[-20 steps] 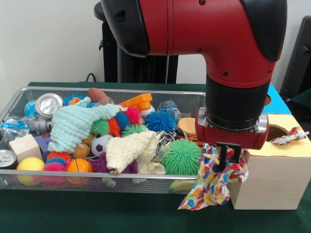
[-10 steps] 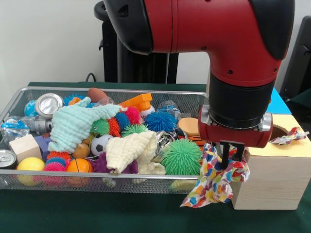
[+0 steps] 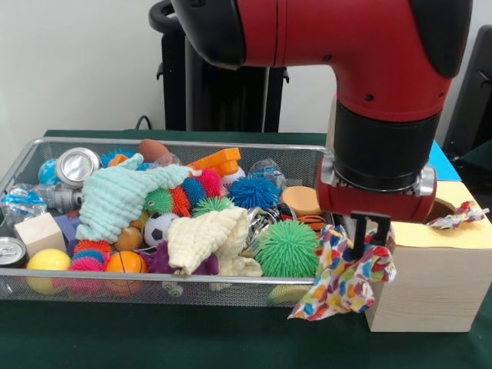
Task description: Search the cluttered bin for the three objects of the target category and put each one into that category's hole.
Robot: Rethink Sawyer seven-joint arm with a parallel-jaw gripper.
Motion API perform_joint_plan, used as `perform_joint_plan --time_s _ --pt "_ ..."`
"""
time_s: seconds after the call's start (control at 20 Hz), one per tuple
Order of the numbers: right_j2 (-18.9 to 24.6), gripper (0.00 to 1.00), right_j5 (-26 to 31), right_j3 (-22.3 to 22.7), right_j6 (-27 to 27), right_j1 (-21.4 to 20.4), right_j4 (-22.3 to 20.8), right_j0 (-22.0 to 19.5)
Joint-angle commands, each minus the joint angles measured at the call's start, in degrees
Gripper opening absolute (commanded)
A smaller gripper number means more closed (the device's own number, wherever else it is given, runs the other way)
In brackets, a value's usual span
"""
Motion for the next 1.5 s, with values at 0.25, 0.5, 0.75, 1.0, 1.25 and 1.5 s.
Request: perform_joint_plan --time_s 0.25,0.5,0.75,1.0,1.25,1.5 --pt "-1.3 0.0 5.6 8.6 3.1 -3.8 1.3 0.3" --pt "-1.6 0.0 6.3 10.1 4.2 -4.8 2.0 0.5" --pt "-2.1 0.0 6.8 10.7 4.8 -5.5 2.5 0.8" --pt "-2.8 0.0 7.2 11.2 5.1 -6.1 3.0 1.1" --pt "-3.3 0.0 7.9 11.3 4.8 -6.6 3.4 1.1" --pt "-3.9 0.0 7.6 13.3 5.0 -8.0 4.2 1.0"
